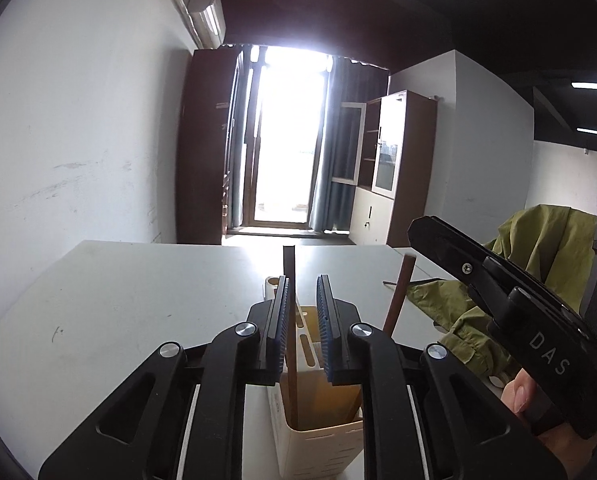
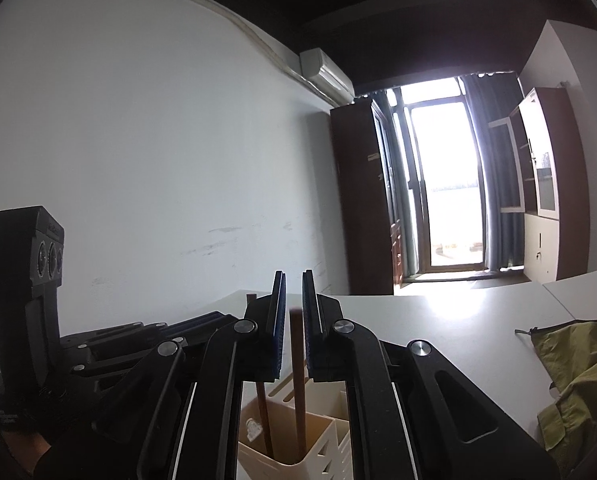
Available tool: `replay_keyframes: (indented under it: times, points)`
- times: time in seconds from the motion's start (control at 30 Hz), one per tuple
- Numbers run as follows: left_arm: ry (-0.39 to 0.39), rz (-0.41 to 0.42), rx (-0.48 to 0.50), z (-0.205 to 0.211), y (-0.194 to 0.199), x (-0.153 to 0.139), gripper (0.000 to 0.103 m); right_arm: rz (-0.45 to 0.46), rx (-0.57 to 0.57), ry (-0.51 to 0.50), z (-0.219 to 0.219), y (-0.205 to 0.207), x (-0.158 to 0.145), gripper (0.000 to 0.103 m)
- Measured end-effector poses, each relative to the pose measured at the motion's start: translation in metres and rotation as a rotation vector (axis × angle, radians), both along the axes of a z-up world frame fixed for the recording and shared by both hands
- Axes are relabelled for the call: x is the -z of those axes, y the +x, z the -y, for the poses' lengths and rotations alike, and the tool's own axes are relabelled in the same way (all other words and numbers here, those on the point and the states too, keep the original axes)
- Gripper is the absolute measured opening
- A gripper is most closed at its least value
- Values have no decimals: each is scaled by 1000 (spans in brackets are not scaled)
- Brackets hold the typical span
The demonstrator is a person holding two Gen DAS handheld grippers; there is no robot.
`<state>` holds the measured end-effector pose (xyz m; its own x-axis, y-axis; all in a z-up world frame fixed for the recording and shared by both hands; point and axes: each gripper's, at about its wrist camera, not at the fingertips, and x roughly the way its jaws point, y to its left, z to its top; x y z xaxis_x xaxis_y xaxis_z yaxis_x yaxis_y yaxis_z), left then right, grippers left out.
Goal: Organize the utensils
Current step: 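Lower both chopsticks into the holder and open both tools, then withdraw both open tools from the holder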
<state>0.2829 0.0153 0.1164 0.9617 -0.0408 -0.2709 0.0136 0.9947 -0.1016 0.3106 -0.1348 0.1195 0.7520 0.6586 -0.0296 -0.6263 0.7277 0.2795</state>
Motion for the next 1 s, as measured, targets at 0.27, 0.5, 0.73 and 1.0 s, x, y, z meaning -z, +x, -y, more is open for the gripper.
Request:
replay_keyframes:
  times: [0.27, 0.5, 0.73, 1.0]
  points:
    - [6, 22, -25, -6, -16, -12, 27, -33, 7, 0, -4, 1, -3, 23]
    - [10, 17, -43, -9, -32, -15, 28, -66, 38, -10, -1, -5, 0, 23]
    - [33, -5, -50, -5, -48, -11, 32, -106, 89, -51, 1, -18, 3, 25]
    - [54, -59, -57, -1, -65, -2, 37, -147, 110, -108, -1, -37, 10, 30]
